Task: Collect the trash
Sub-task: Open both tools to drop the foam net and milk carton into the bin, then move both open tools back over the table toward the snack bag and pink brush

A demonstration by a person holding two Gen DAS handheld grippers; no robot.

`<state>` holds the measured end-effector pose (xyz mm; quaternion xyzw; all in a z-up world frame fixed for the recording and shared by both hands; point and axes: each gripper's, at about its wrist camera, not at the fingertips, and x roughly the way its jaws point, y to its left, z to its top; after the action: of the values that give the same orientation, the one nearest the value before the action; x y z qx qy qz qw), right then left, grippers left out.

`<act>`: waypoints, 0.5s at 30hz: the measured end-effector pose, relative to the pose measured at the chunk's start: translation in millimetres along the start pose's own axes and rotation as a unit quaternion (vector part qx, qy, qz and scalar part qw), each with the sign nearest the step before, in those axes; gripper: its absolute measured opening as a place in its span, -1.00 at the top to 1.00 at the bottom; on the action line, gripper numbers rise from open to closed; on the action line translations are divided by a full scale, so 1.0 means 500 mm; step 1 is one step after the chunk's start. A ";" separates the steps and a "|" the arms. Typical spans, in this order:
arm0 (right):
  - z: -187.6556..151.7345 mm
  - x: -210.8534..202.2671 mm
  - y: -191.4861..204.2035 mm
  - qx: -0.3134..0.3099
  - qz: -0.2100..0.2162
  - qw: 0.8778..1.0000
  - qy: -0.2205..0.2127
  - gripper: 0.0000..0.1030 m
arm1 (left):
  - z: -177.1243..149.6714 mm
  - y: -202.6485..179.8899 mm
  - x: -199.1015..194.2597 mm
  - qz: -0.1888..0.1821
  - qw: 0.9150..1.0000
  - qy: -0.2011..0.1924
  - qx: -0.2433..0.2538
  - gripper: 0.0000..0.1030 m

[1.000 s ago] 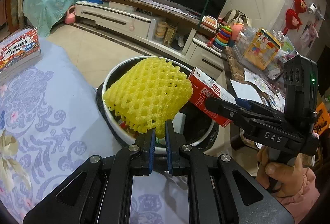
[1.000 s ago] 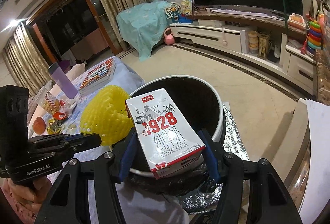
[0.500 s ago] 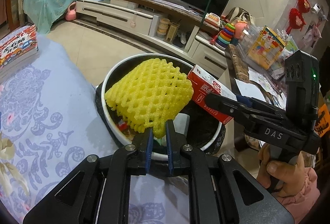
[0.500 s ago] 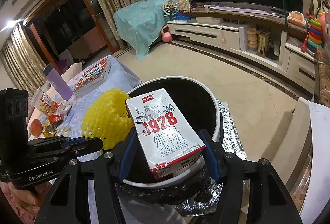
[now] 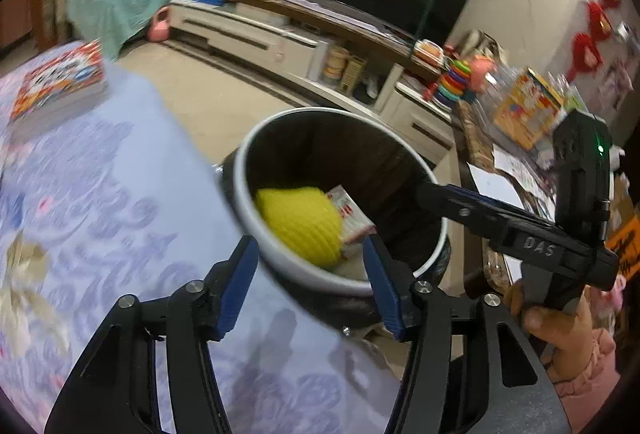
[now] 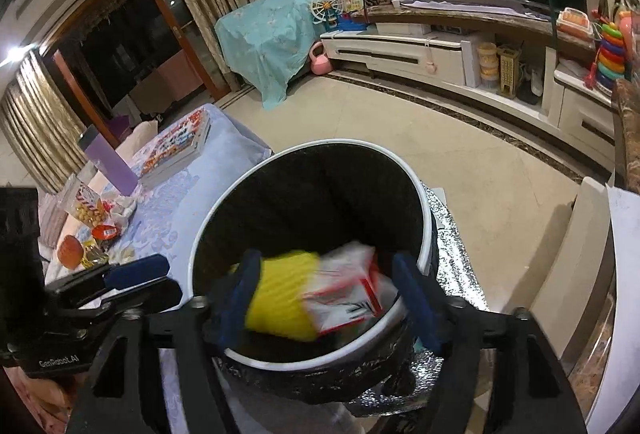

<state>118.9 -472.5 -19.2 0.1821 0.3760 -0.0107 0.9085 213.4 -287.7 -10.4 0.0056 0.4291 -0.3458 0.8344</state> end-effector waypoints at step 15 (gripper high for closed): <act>-0.069 -0.006 0.127 0.004 0.072 0.997 0.000 -0.92 | -0.140 0.186 -0.150 0.088 0.989 -0.044 -0.115 -0.30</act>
<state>103.3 -401.7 -18.9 0.2129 0.3616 0.0534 0.9061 188.3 -152.8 -27.1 -0.0678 0.4271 -0.2197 0.8745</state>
